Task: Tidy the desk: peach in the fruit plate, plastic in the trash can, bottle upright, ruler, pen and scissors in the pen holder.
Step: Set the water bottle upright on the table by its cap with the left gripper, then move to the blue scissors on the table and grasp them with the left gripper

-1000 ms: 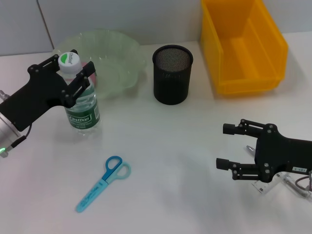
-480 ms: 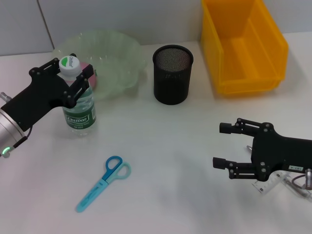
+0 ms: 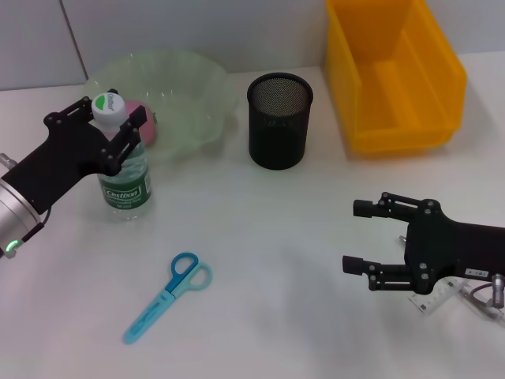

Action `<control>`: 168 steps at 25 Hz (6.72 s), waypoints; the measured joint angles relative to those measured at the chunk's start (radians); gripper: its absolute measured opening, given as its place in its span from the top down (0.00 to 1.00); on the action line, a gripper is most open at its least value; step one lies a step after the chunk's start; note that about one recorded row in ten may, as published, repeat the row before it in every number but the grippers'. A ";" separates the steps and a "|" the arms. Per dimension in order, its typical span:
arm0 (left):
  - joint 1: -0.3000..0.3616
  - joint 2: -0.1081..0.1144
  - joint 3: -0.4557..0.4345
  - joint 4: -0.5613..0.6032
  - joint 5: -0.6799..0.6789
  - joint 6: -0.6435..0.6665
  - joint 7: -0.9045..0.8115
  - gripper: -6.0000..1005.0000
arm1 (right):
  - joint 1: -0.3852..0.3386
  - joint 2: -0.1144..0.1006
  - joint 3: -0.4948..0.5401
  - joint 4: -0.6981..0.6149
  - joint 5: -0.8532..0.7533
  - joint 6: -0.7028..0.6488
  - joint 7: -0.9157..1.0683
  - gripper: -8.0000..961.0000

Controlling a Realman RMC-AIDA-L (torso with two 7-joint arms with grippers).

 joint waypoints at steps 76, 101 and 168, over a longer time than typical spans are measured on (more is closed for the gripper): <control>0.654 0.007 0.755 1.626 1.064 -0.130 -1.769 0.20 | 0.170 -0.047 0.027 -0.322 -0.270 -0.097 0.376 0.15; 0.196 -0.004 0.886 1.498 1.413 0.219 -2.308 0.20 | 0.210 -0.036 0.033 -0.407 -0.409 -0.139 0.362 0.15; -0.013 -0.006 0.907 1.149 1.425 0.160 -2.306 0.36 | 0.184 -0.023 0.040 -0.382 -0.410 -0.079 0.311 0.15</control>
